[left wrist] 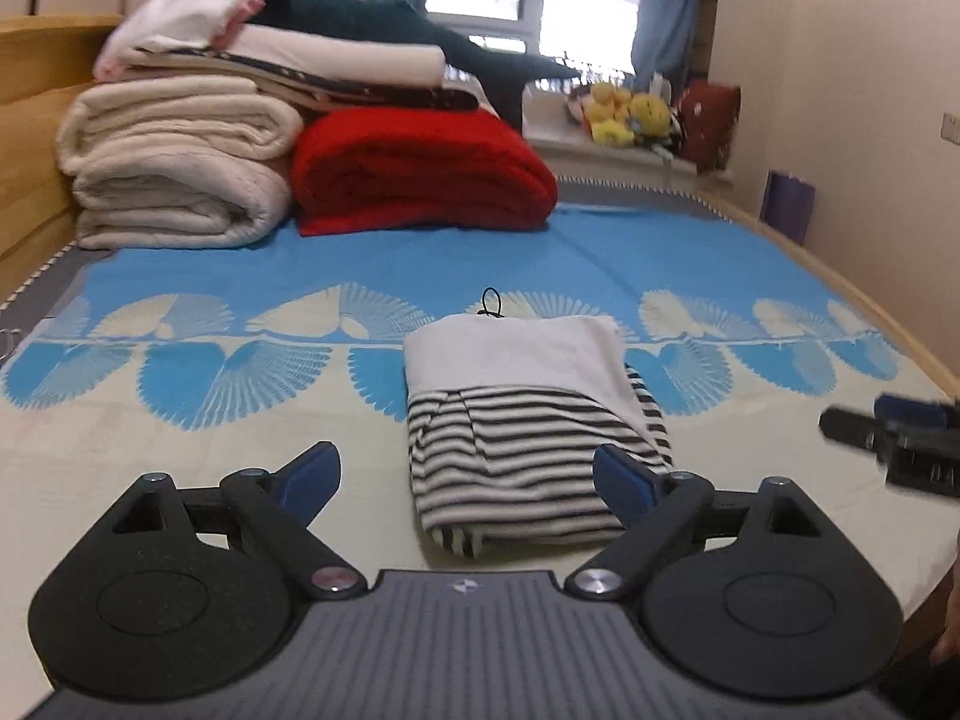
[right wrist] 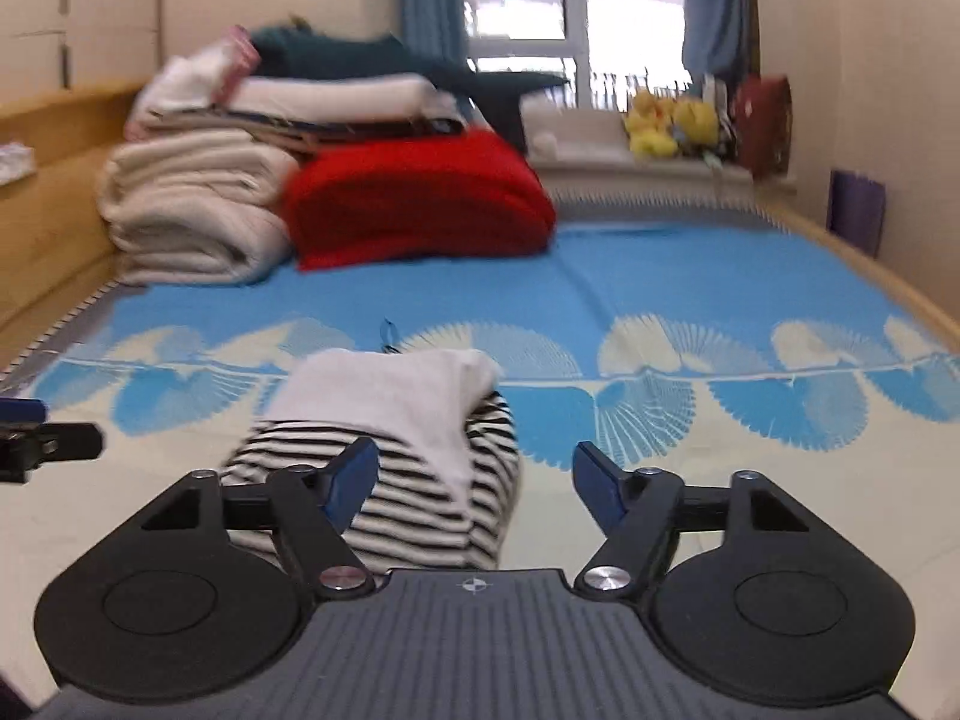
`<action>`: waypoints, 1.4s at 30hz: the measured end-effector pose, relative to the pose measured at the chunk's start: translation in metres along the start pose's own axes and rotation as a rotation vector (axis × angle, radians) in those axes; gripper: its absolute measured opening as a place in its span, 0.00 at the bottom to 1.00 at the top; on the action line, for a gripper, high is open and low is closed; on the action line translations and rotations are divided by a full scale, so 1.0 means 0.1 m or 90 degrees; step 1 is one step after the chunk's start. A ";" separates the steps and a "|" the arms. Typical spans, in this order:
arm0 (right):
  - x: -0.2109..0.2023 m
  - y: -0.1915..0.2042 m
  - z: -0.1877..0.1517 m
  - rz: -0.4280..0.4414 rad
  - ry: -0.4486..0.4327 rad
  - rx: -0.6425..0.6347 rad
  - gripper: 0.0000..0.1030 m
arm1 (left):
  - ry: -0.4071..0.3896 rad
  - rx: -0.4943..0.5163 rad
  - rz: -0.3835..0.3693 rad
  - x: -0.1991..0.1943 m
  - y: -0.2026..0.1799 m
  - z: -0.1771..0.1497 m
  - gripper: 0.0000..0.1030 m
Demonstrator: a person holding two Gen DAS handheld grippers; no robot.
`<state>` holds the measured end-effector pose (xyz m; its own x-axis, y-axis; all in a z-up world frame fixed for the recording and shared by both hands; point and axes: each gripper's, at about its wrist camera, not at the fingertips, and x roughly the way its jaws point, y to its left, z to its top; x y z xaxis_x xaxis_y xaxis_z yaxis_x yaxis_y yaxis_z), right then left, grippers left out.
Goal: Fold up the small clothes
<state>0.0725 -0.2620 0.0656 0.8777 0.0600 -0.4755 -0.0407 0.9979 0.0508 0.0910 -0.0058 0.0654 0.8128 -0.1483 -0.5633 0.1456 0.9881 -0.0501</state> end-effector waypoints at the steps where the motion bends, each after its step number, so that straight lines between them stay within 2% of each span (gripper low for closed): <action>1: -0.13 0.04 -0.08 0.001 -0.006 0.001 0.80 | -0.007 -0.001 0.008 -0.13 -0.05 -0.07 0.91; 6: -0.49 0.19 -0.42 -0.015 -0.005 -0.013 0.81 | -0.031 0.012 0.030 -0.44 -0.28 -0.40 0.91; 8: -0.54 0.24 -0.51 -0.023 0.005 -0.008 0.81 | -0.009 0.009 0.024 -0.39 -0.32 -0.53 0.91; 10: -0.59 0.30 -0.57 -0.034 0.014 -0.010 0.81 | 0.022 0.018 0.040 -0.30 -0.36 -0.61 0.91; 18: -0.41 0.41 -0.62 -0.046 0.047 -0.007 0.81 | 0.076 -0.035 0.050 0.01 -0.27 -0.65 0.91; 22: -0.33 0.42 -0.66 -0.048 0.056 0.000 0.81 | 0.077 -0.030 0.065 0.07 -0.30 -0.67 0.91; 28: -0.21 0.47 -0.66 -0.045 0.073 0.014 0.81 | 0.078 -0.043 0.058 0.12 -0.34 -0.65 0.91; 42: -0.13 0.60 -0.64 -0.041 0.065 -0.002 0.81 | 0.072 -0.041 0.048 0.16 -0.40 -0.63 0.91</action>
<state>0.0277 -0.2015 0.0184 0.8252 -0.0017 -0.5648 0.0125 0.9998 0.0152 0.0625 -0.0451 0.0070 0.7504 -0.0710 -0.6572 0.0469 0.9974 -0.0542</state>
